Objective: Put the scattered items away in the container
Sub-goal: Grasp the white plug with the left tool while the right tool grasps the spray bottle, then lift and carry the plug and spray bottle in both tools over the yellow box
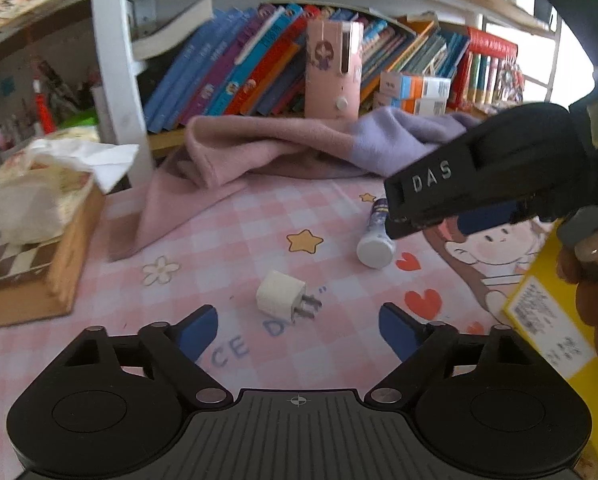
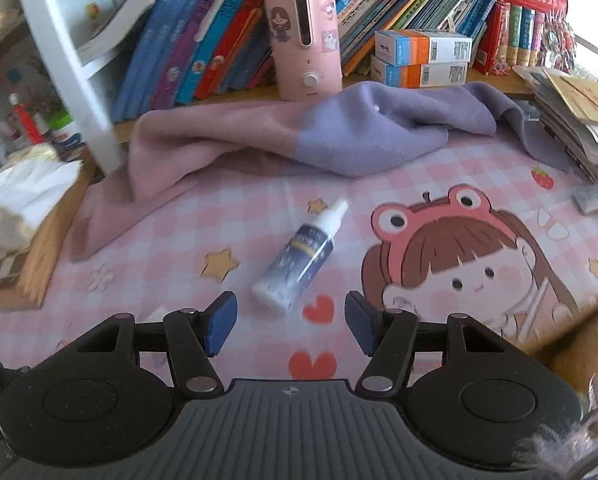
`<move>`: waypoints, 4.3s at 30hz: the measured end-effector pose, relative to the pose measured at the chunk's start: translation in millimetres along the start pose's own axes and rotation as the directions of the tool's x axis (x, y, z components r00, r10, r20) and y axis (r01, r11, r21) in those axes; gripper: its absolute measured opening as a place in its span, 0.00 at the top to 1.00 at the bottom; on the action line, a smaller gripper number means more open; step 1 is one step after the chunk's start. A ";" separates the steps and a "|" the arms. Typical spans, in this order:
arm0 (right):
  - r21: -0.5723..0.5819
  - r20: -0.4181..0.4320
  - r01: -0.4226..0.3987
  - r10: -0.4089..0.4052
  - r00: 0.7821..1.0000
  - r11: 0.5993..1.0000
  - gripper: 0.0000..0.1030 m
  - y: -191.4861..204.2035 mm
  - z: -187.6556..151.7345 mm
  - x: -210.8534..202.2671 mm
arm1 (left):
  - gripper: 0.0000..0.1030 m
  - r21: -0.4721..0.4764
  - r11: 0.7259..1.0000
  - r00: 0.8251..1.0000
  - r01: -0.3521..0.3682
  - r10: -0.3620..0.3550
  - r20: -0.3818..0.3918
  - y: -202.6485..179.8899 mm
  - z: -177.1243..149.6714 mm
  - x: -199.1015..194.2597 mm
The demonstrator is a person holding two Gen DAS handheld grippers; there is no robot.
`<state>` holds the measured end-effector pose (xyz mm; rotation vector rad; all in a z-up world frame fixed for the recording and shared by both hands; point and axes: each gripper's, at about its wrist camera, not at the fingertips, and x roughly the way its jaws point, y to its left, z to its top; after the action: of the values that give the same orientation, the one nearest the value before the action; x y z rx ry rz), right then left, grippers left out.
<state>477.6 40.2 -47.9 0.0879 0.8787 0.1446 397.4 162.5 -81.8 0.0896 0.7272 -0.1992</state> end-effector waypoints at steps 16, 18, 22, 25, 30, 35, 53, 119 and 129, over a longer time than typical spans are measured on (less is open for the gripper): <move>0.062 -0.093 0.073 -0.067 0.993 0.995 0.42 -5.3 22.2 88.0 | 0.43 -0.003 1.000 0.999 -0.008 0.008 -0.054 6.4 6.3 63.3; 0.034 -0.087 0.070 -0.067 0.994 0.997 0.57 -1.9 21.0 87.4 | 0.54 -0.004 1.000 0.999 -0.010 0.010 -0.049 7.3 6.9 62.6; -0.014 -0.097 0.042 -0.044 0.994 0.999 0.70 5.6 13.9 78.0 | 0.56 -0.014 1.000 0.998 -0.017 0.016 -0.053 10.1 2.1 54.6; -0.058 -0.109 0.015 -0.021 0.994 0.998 0.70 11.0 1.5 67.2 | 0.56 -0.044 0.999 0.999 -0.022 0.020 -0.049 13.6 -3.1 41.1; -0.111 -0.144 -0.050 0.034 0.989 0.993 0.70 17.4 -14.9 44.3 | 0.56 -0.087 0.996 0.999 -0.020 0.017 -0.031 18.9 -10.3 7.8; -0.144 -0.108 -0.107 0.092 0.990 0.984 0.70 23.7 -30.9 10.4 | 0.56 -0.140 0.990 1.000 -0.020 0.019 -0.012 23.2 -18.4 -24.8; -0.260 -0.065 -0.205 0.195 0.979 0.943 0.70 13.6 -110.0 -97.1 | 0.56 -0.202 0.978 0.998 -0.047 0.054 0.028 13.8 -70.6 -129.7; -0.103 -0.006 -0.040 0.040 0.999 0.994 0.70 -126.5 -324.9 -371.0 | 0.56 -0.167 0.870 0.886 0.463 -0.452 0.104 -130.6 -177.1 -324.8; -0.039 -0.001 -0.002 0.002 1.000 0.999 0.70 -160.0 -323.6 -376.0 | 0.56 -0.136 0.850 0.861 0.509 -0.505 0.065 -160.6 -164.9 -308.5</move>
<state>5.6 -173.1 10.5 0.0523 0.8768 0.1640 31.1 76.4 -0.4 -0.2542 0.7257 -0.6519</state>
